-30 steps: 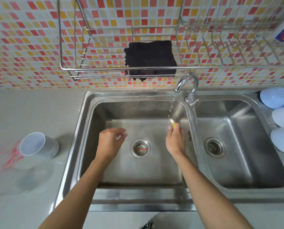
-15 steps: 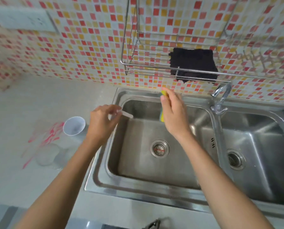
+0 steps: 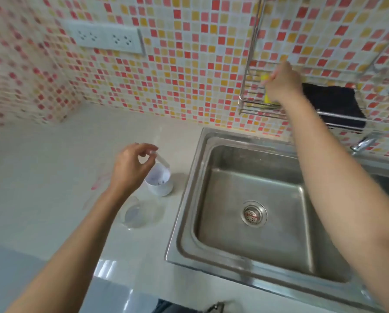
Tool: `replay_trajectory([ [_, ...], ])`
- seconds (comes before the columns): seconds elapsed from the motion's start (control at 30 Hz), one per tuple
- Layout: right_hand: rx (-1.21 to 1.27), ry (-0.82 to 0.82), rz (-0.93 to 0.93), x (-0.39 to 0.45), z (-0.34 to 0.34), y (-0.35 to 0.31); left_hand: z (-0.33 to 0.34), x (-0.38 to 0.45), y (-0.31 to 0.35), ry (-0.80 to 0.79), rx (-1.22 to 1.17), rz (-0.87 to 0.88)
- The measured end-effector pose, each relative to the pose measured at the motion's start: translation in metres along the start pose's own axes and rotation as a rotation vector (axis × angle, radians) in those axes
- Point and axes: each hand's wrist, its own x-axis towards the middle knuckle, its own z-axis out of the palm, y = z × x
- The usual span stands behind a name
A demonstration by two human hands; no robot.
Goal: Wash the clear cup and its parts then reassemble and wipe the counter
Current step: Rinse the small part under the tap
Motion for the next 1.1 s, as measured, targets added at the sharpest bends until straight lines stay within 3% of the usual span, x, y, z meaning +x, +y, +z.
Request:
replay_trajectory([
  [0.17, -0.240, -0.124, 0.039, 0.010, 0.012, 0.002, -0.004, -0.006, -0.028, -0.035, 0.070, -0.012],
  [0.27, -0.255, 0.122, 0.065, -0.004, 0.013, 0.000, -0.002, -0.006, -0.043, -0.071, 0.080, -0.002],
  [0.4, 0.069, 0.493, -0.316, -0.065, 0.024, -0.012, 0.006, -0.005, -0.059, -0.121, 0.050, 0.014],
  [0.5, 0.267, 0.546, -0.552, -0.126, 0.061, -0.020, 0.013, -0.005, -0.066, -0.158, 0.044, 0.011],
  [0.63, 0.313, 0.327, -0.611, -0.182, 0.130, -0.011, 0.020, -0.003, -0.072, -0.188, 0.025, 0.019],
  [0.87, 0.223, -0.425, -0.435, -0.233, 0.212, -0.001, 0.024, 0.001, -0.074, -0.195, -0.009, 0.063],
  [0.97, 0.228, -0.508, -0.356, -0.236, 0.231, -0.002, 0.025, 0.001, -0.073, -0.210, -0.014, 0.093],
  [1.1, 0.283, -0.502, -0.266, -0.237, 0.242, -0.008, 0.027, 0.001, -0.068, -0.213, -0.006, 0.136],
])
